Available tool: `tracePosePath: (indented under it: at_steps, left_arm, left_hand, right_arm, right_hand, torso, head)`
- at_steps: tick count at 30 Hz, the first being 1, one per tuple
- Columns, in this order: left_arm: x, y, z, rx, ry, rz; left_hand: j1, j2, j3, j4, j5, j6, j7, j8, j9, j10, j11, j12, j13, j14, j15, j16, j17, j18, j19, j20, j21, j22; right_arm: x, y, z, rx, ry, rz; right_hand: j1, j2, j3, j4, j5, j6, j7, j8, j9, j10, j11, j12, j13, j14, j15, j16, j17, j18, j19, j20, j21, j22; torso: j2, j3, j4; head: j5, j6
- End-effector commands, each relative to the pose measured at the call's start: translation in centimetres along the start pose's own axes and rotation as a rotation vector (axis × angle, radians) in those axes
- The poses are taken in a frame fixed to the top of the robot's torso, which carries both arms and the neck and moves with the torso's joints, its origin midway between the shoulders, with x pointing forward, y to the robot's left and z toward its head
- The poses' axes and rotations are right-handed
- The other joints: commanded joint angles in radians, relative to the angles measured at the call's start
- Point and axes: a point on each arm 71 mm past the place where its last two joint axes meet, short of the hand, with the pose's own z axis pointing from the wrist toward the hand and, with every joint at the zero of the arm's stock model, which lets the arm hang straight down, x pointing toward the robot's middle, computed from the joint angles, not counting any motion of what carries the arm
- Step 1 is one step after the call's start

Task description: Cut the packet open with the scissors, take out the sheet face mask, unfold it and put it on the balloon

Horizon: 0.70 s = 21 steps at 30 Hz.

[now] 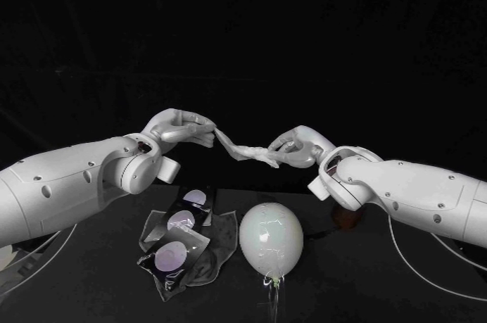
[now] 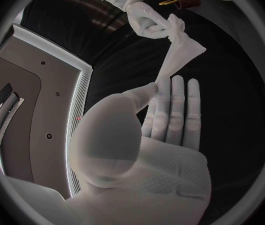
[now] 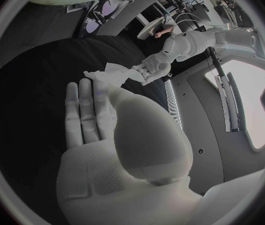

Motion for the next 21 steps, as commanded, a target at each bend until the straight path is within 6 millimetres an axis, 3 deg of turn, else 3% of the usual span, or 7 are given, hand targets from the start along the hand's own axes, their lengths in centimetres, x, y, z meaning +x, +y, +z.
tracePosePath:
  at_steps: [1, 21]
  left_arm:
    - [-0.4, 0.3, -0.2, 0.006, -0.042, -0.006]
    - [1.2, 4.7, -1.9, -0.097, -0.123, -0.194]
  left_hand:
    - [0.000, 0.008, 0.006, 0.001, 0.003, 0.005, 0.001, 0.003, 0.213, -0.007, 0.001, 0.004, 0.001, 0.002, -0.004, 0.005, 0.001, 0.013, -0.005, 0.001, 0.007, 0.001]
    - [-0.010, 0.000, 0.012, 0.016, 0.003, -0.014, 0.009, -0.006, 0.222, -0.043, 0.010, 0.000, 0.009, -0.024, 0.008, -0.002, 0.003, 0.008, -0.034, 0.013, 0.001, 0.000]
  right_arm:
    - [-0.5, 0.2, 0.0, 0.009, -0.027, -0.064]
    - [-1.6, 2.2, -0.2, -0.049, -0.166, -0.016]
  right_hand:
    - [-0.005, -0.006, 0.008, -0.001, 0.003, 0.008, -0.002, 0.012, 0.047, 0.009, 0.000, -0.006, -0.001, 0.005, 0.000, -0.006, -0.001, 0.004, 0.005, -0.001, 0.005, 0.002]
    - [-0.039, -0.017, 0.058, -0.029, 0.002, 0.011, -0.004, 0.018, 0.048, 0.023, -0.002, -0.013, 0.000, 0.020, -0.003, -0.014, -0.008, 0.003, -0.005, -0.006, 0.030, 0.037]
  torso:
    - [0.001, 0.0003, 0.0007]
    - [0.002, 0.0003, 0.0005]
  head:
    - [-0.002, 0.001]
    - [-0.010, 0.001]
